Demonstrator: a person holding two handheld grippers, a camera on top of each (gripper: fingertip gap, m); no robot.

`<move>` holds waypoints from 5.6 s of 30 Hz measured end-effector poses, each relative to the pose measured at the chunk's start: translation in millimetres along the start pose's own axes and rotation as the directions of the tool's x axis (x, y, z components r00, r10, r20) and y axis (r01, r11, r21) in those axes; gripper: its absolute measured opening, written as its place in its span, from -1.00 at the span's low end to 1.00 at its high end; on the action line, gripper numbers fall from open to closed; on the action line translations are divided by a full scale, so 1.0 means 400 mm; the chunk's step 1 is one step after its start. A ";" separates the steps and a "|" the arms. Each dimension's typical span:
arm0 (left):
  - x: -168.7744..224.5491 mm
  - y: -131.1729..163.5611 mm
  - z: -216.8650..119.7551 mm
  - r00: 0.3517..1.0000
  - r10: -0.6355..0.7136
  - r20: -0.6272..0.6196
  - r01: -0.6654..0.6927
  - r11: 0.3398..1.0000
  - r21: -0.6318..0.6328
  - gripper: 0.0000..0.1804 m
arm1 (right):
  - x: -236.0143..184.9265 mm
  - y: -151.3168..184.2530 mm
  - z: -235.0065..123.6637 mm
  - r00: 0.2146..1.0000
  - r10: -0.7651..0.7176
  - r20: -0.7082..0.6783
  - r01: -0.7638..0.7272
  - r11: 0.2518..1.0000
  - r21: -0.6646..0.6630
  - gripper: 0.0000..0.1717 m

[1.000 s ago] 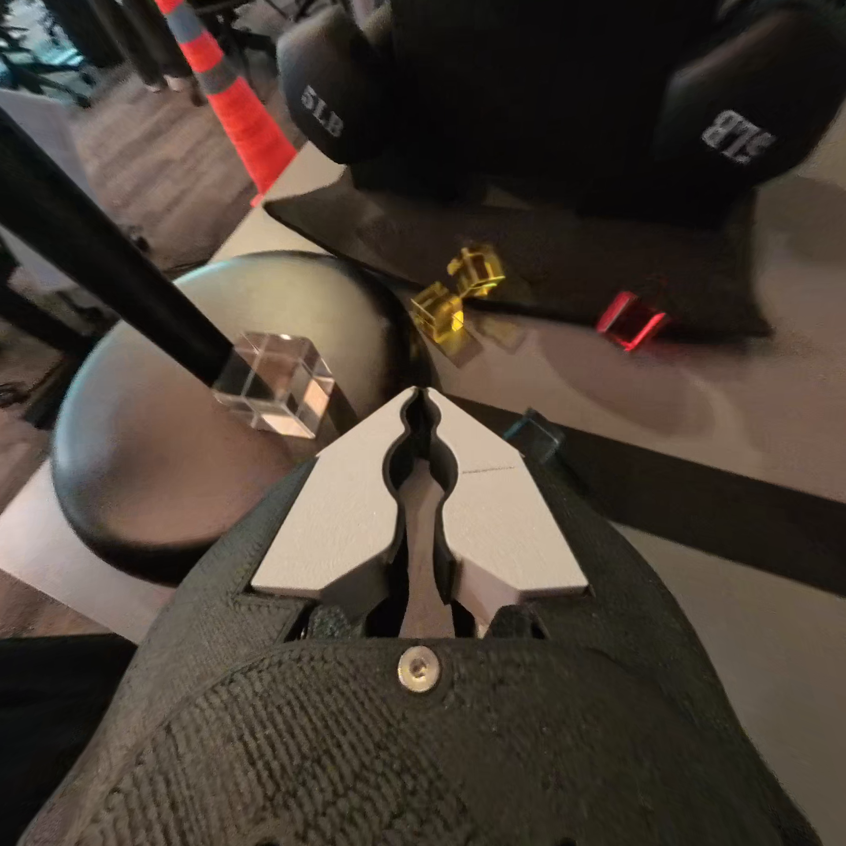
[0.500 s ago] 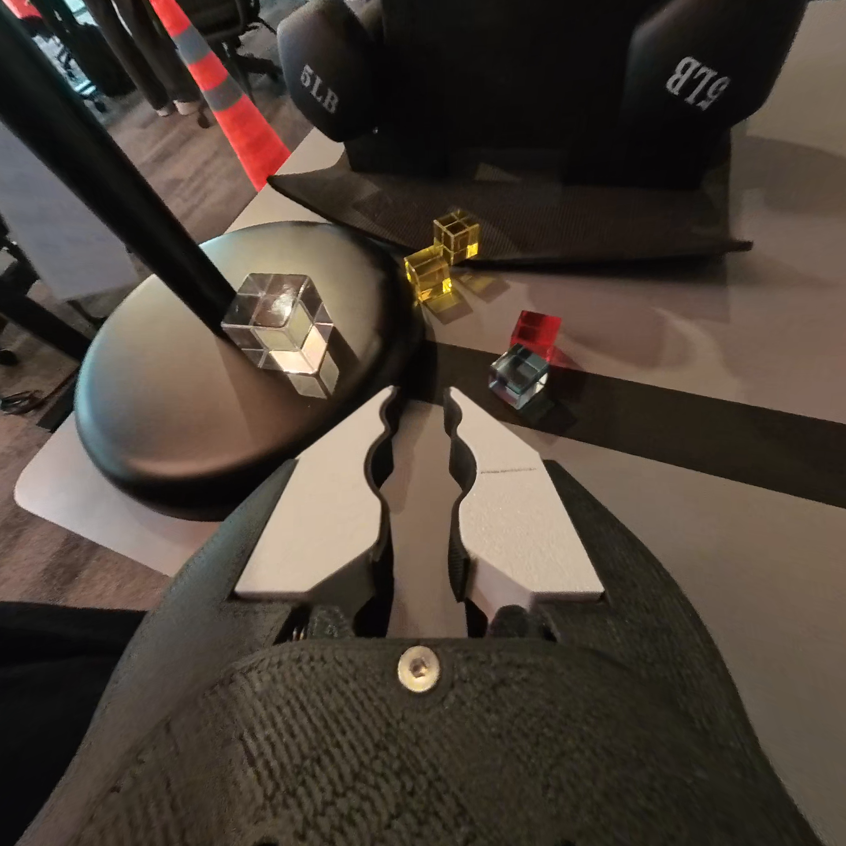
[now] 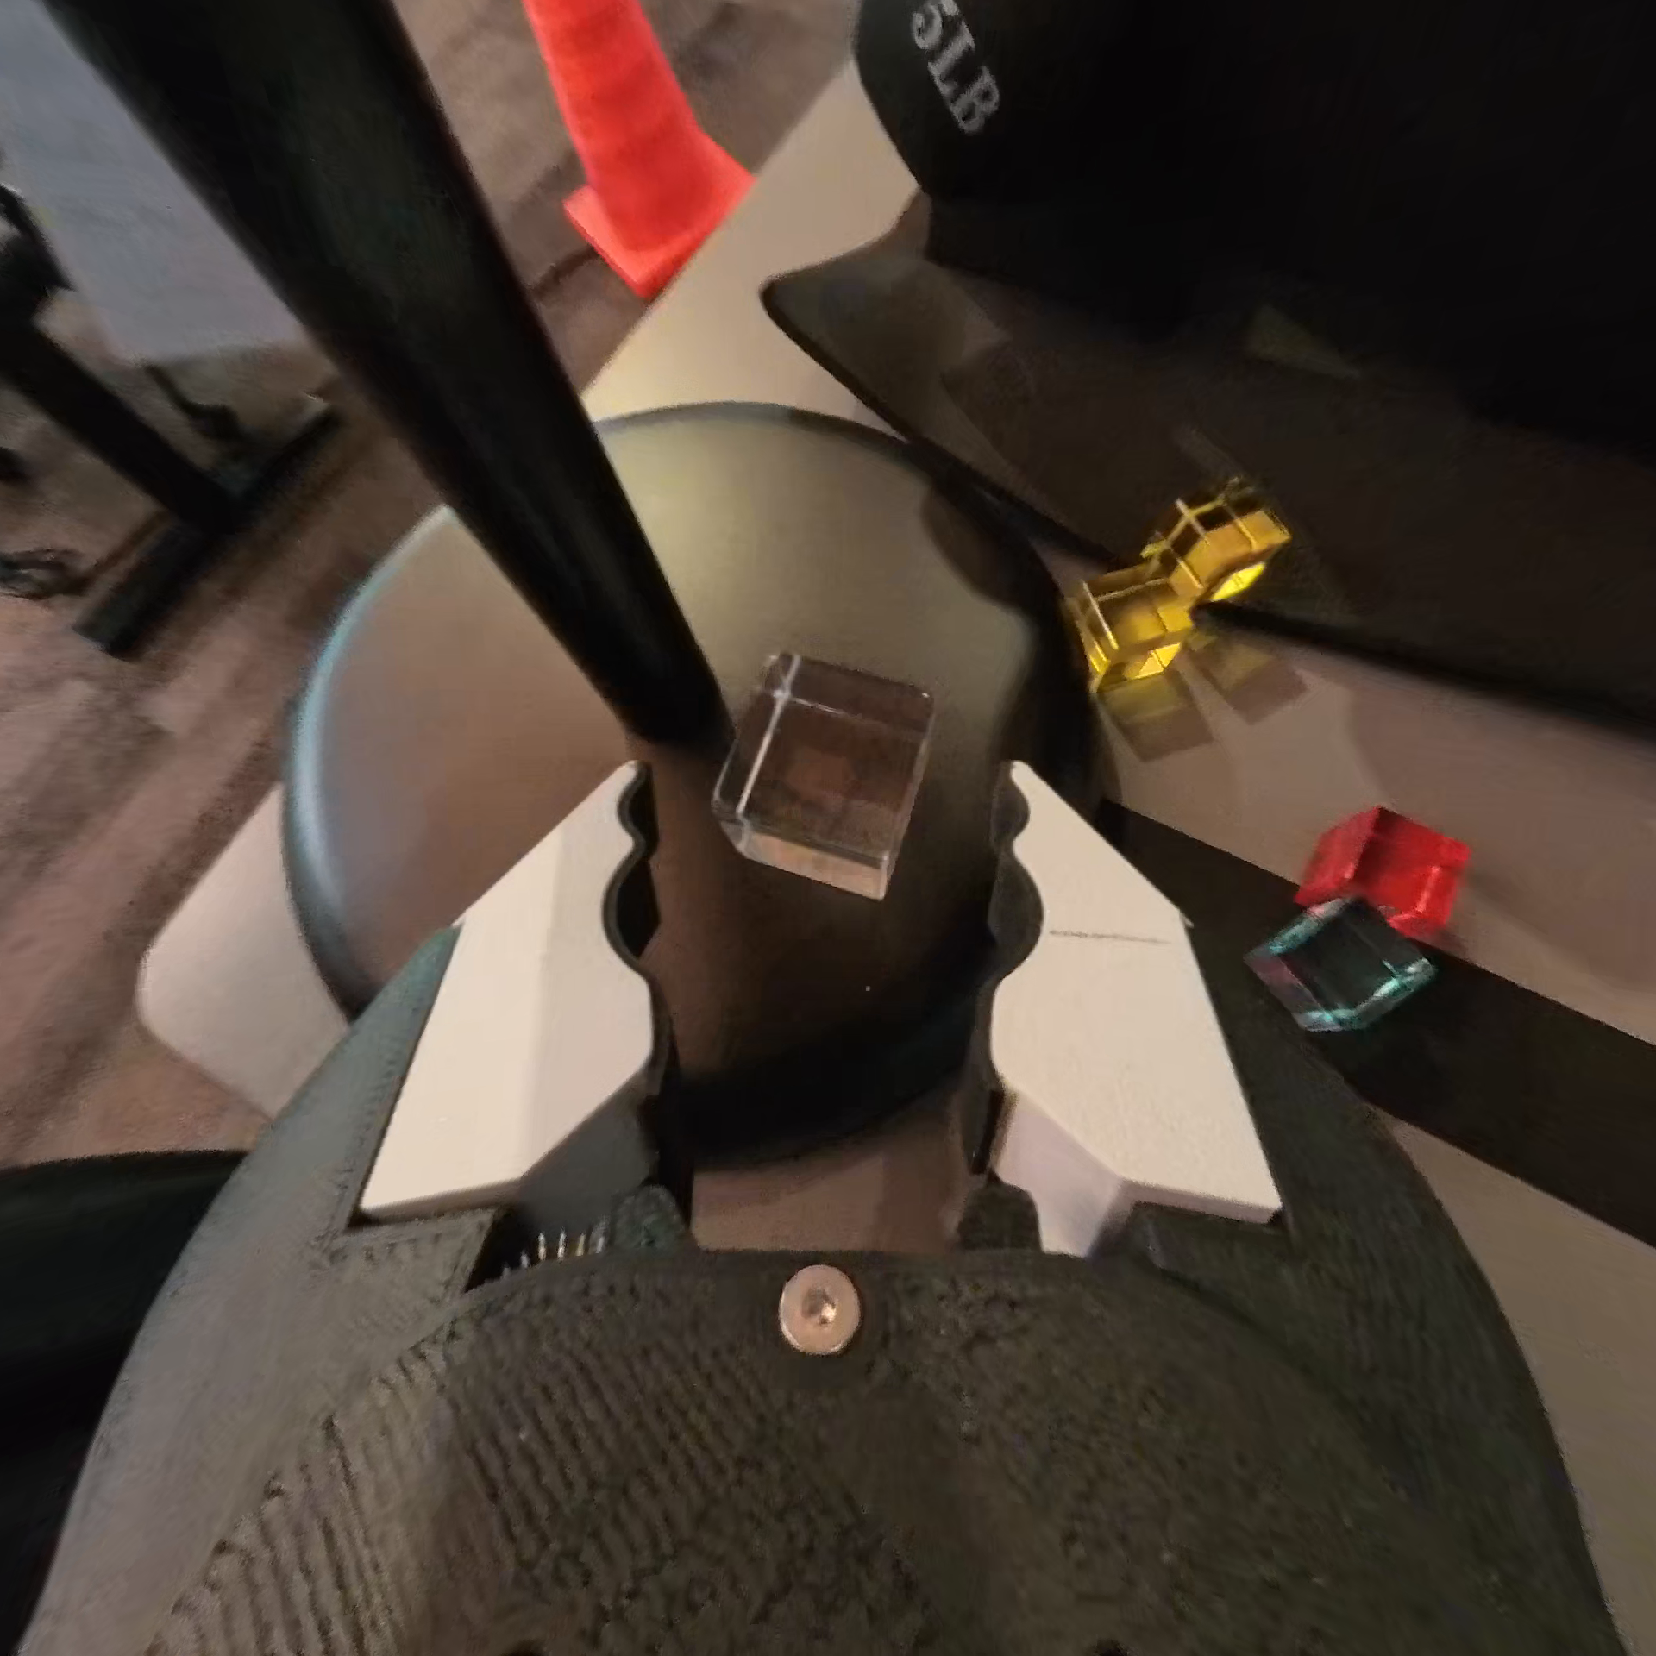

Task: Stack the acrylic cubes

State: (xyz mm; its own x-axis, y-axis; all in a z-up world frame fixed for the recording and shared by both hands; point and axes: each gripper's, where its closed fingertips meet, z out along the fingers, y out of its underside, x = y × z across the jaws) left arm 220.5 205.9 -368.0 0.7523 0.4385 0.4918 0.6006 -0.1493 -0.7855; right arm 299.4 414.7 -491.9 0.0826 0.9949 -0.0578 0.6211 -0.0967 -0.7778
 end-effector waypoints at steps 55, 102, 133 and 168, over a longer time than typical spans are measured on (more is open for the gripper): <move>0.009 0.092 0.007 0.994 -0.056 0.096 0.057 0.998 -0.004 -0.14 | 0.324 0.143 -0.029 0.949 0.251 -0.190 -0.262 0.964 -0.035 -0.29; -0.007 0.092 0.001 0.993 -0.063 0.098 0.063 0.998 0.004 -0.15 | -0.097 0.009 -0.062 0.690 -0.485 0.538 0.571 0.821 0.007 -0.62; -0.019 0.083 0.032 0.994 -0.074 0.086 0.074 0.997 0.000 -0.14 | 0.373 0.091 0.031 0.936 0.152 -0.318 -0.203 0.970 -0.134 -0.45; -0.017 0.078 0.022 0.994 -0.069 0.087 0.070 0.998 -0.008 -0.15 | -0.088 -0.067 -0.124 0.979 -0.127 0.162 0.135 0.990 -0.045 -0.70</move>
State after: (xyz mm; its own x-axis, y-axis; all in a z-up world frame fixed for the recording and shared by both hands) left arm 231.8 206.2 -399.2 0.6829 0.5229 0.5101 0.6536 -0.1253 -0.7464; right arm 318.3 380.7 -438.0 -0.1241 0.9905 -0.0595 0.6610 0.0377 -0.7494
